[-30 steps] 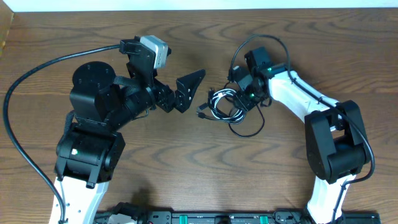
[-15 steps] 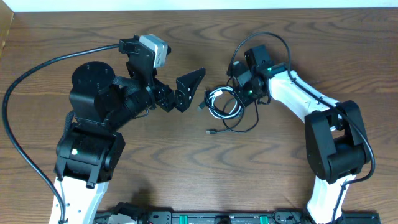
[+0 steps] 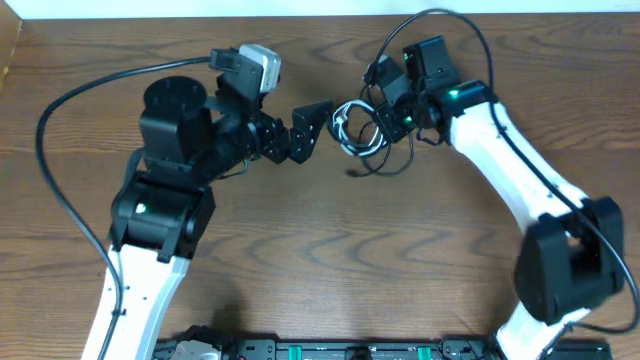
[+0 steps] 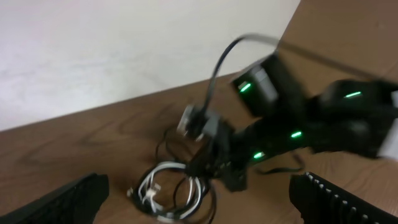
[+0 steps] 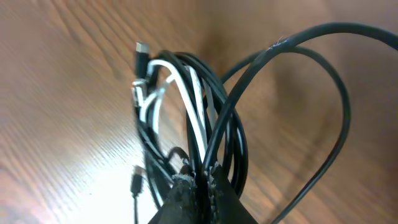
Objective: Untangle cables
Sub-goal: 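Lift the bundle with the right gripper toward the left gripper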
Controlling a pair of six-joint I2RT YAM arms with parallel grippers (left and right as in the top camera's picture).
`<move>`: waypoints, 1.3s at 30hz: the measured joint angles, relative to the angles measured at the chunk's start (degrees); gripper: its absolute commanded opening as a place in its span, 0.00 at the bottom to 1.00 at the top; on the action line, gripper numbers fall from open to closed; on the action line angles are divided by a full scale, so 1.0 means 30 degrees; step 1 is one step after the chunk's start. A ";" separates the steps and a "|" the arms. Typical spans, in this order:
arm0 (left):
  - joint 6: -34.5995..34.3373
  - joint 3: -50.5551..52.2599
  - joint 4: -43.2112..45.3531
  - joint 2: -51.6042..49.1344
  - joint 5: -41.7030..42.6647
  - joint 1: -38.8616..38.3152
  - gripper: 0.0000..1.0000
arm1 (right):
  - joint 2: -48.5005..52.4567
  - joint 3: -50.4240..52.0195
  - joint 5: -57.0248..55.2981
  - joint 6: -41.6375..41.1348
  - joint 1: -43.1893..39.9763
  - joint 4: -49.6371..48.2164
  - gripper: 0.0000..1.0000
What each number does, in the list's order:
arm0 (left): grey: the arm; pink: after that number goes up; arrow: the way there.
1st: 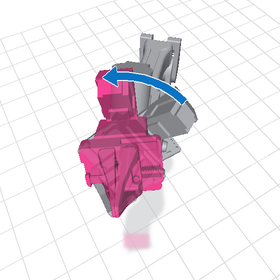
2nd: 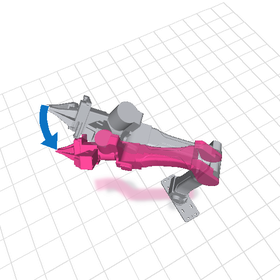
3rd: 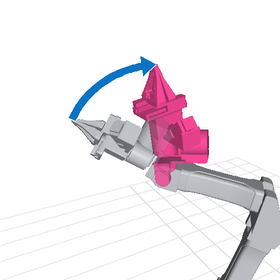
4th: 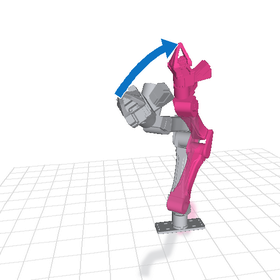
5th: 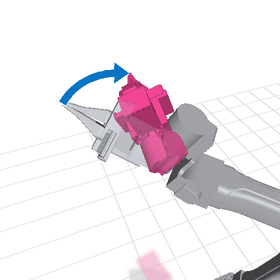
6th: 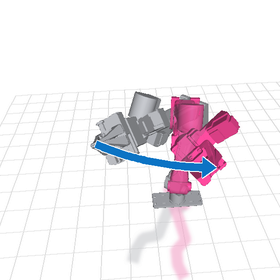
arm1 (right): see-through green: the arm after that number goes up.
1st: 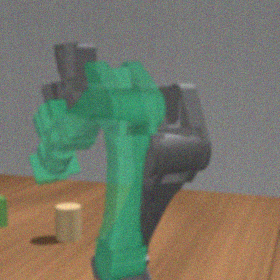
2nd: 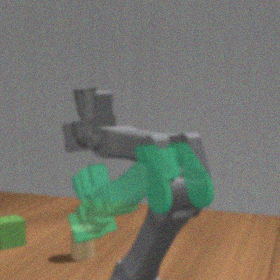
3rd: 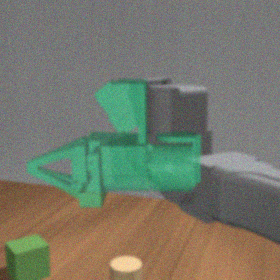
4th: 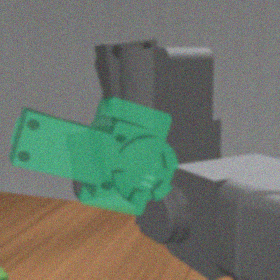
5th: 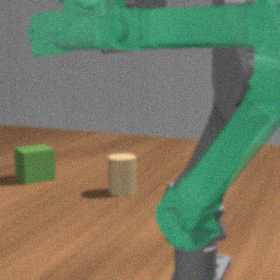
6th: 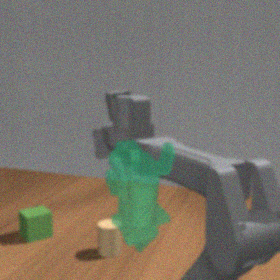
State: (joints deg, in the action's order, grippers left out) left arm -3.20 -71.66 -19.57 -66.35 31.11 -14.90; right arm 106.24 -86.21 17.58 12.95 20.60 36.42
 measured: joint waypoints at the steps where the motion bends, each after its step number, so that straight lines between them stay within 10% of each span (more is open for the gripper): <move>1: 0.0000 0.0000 0.0000 -0.0131 -0.0007 0.0000 0.98 | -0.0393 -0.0036 0.0007 0.0000 0.0000 -0.0007 0.01; 39: -0.0007 -0.0007 -0.0845 -0.2375 -0.0998 -0.0073 0.98 | -0.6725 -0.0678 0.0969 -0.2353 0.0051 -0.2885 0.01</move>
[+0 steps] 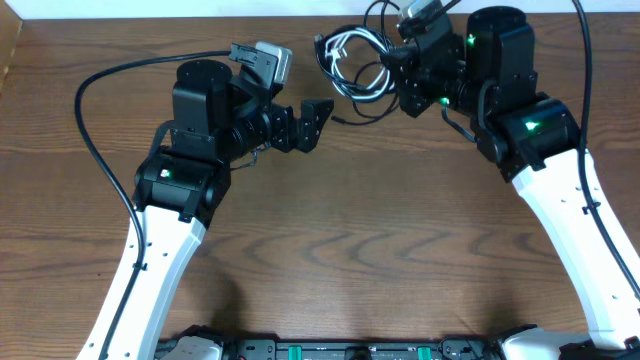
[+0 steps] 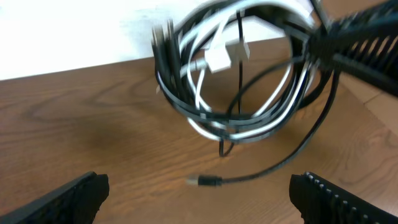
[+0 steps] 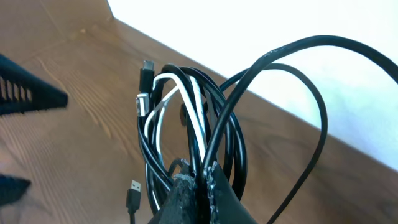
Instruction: Untangle cables
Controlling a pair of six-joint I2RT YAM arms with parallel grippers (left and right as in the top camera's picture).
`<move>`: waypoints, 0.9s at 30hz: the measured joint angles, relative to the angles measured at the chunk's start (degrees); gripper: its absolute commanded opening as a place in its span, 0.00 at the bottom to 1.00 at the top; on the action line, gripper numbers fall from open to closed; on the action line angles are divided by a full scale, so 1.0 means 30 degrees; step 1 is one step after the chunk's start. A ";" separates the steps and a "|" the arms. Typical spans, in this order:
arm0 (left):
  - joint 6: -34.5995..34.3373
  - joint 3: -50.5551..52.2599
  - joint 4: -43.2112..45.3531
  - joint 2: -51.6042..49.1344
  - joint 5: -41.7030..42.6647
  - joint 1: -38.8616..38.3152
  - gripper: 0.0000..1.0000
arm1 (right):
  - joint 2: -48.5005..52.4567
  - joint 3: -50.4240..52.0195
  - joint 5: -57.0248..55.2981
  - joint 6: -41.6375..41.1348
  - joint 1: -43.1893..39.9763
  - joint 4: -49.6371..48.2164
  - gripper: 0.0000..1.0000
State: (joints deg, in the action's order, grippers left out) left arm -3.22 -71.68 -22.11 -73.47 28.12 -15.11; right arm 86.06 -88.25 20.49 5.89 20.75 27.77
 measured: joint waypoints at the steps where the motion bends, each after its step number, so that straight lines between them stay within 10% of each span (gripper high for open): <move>1: 0.0007 0.0000 -0.0015 0.0000 -0.0007 -0.0044 0.98 | 0.0000 -0.0080 0.0073 -0.0095 0.0029 -0.0131 0.01; 27: 0.1749 0.0000 0.1712 -0.0277 -0.1443 -0.1486 0.98 | -0.0736 -0.1290 0.0619 -0.0517 0.0452 -0.0197 0.01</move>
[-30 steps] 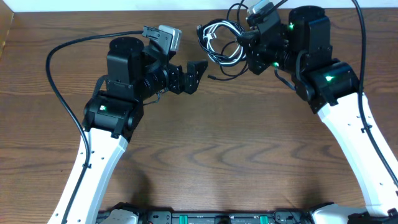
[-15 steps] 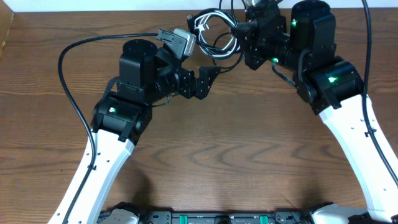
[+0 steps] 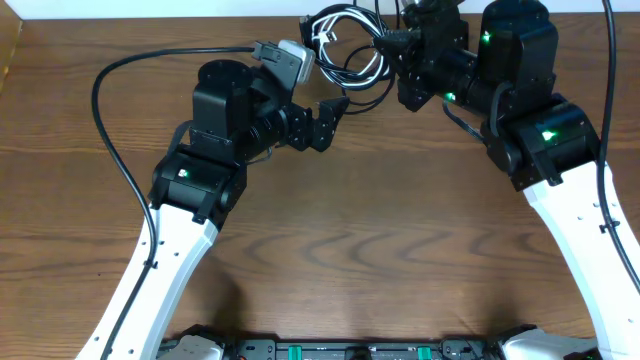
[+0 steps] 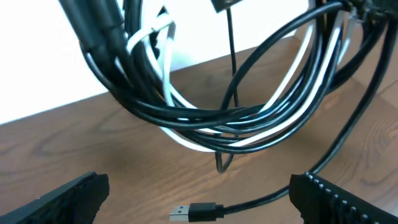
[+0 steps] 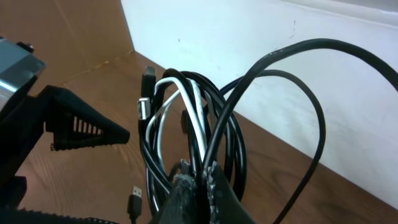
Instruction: Untangle cables
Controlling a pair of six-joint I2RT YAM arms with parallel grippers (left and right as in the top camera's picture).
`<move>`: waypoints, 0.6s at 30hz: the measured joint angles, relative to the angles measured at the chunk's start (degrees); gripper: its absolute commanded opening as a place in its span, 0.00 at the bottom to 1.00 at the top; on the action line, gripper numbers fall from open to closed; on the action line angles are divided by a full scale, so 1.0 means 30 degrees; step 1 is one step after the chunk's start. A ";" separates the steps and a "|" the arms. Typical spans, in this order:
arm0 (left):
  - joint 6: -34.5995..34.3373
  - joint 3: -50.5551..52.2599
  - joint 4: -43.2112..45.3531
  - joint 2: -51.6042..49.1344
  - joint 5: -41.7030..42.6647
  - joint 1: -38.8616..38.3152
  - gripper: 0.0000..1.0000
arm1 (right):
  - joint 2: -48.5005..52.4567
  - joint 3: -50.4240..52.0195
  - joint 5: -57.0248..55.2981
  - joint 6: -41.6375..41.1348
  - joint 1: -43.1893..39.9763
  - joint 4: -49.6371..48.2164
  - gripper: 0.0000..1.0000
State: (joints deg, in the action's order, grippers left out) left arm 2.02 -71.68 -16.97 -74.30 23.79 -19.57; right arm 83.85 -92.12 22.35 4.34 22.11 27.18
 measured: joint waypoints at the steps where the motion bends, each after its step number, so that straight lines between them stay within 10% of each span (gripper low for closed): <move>1: 0.0262 0.0000 0.0109 -0.0022 0.0211 0.0000 0.98 | 0.0000 0.0000 0.0000 0.0000 0.0000 -0.0007 0.01; 13: 0.1712 -0.0007 0.1421 -0.1668 0.5275 0.0007 1.00 | -0.0015 -0.0036 0.0270 0.0248 0.0000 0.1137 0.01; 18: 0.1807 -0.0007 0.1523 -0.1647 0.5399 0.0007 0.82 | -0.0080 -0.0051 -0.0051 0.0452 0.0000 0.1596 0.01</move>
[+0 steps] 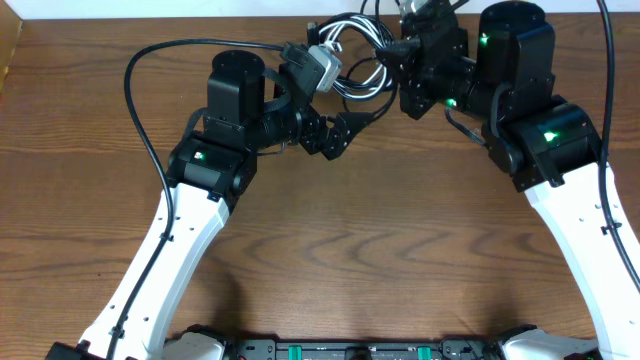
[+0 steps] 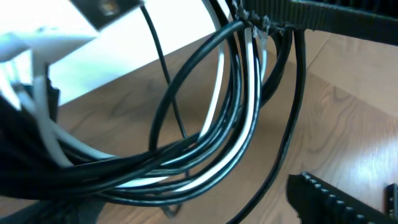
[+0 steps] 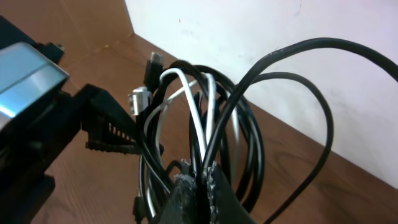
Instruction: Untangle cables
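A tangled bundle of black and white cables (image 1: 358, 62) hangs in the air over the back of the table. My right gripper (image 1: 398, 52) is shut on it; in the right wrist view the pads (image 3: 200, 180) pinch several black strands, with loops (image 3: 186, 118) rising above. My left gripper (image 1: 335, 135) is open just left of and below the bundle. In the left wrist view the loops (image 2: 205, 143) fill the frame and reach down between its fingers (image 2: 339, 199); the other finger is mostly hidden behind the cables.
The brown wooden table (image 1: 350, 250) lies below both arms, its back edge against a white wall (image 3: 261, 37). The left arm's own black cable (image 1: 140, 90) arcs over the left side. A loose plug (image 3: 138, 208) dangles under the bundle.
My left gripper has come closer to the held bundle, whose loops now fill its view and lie between its open fingers. The right gripper holds the bundle in about the same place.
My right gripper first held the bundle low at the table, the left gripper open beside it. Later the bundle was up near the back edge, then higher against the wall, with the left gripper nearer each time. Now its open fingers are at the loops.
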Controlling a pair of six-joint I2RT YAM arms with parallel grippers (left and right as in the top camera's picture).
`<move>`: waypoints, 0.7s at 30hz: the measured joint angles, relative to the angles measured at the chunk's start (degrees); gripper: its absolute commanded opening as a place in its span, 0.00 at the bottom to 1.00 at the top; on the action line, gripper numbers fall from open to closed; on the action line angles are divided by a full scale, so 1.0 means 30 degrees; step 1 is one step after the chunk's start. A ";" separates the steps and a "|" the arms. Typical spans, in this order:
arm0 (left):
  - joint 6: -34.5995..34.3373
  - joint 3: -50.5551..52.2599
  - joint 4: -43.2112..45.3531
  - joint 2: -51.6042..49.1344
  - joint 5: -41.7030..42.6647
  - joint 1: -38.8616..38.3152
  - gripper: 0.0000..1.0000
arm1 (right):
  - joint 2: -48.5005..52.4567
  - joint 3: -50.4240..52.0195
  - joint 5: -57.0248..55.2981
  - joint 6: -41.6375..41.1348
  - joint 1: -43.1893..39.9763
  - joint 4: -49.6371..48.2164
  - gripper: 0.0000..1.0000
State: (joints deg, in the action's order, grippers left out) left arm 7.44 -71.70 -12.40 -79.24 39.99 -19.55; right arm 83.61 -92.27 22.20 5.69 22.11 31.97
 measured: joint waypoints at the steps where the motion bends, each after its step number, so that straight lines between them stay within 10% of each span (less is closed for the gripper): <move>1: 0.0007 0.0000 0.0022 0.0015 -0.0022 0.0000 0.63 | -0.0007 0.0000 -0.0044 0.0051 0.0000 0.0036 0.01; 7: -0.0066 0.0000 0.0211 0.0379 -0.0277 0.0029 0.08 | -0.0036 -0.0022 -0.0510 0.0474 0.0000 0.0641 0.01; 21: -0.0204 0.0000 0.0219 0.2200 -0.0590 0.0007 0.08 | -0.0036 -0.0146 -0.1129 0.1056 0.0000 0.1719 0.01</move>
State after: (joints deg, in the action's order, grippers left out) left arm 6.83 -71.70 -11.75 -72.64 38.22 -19.53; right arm 83.50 -92.71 18.81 8.86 22.11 37.12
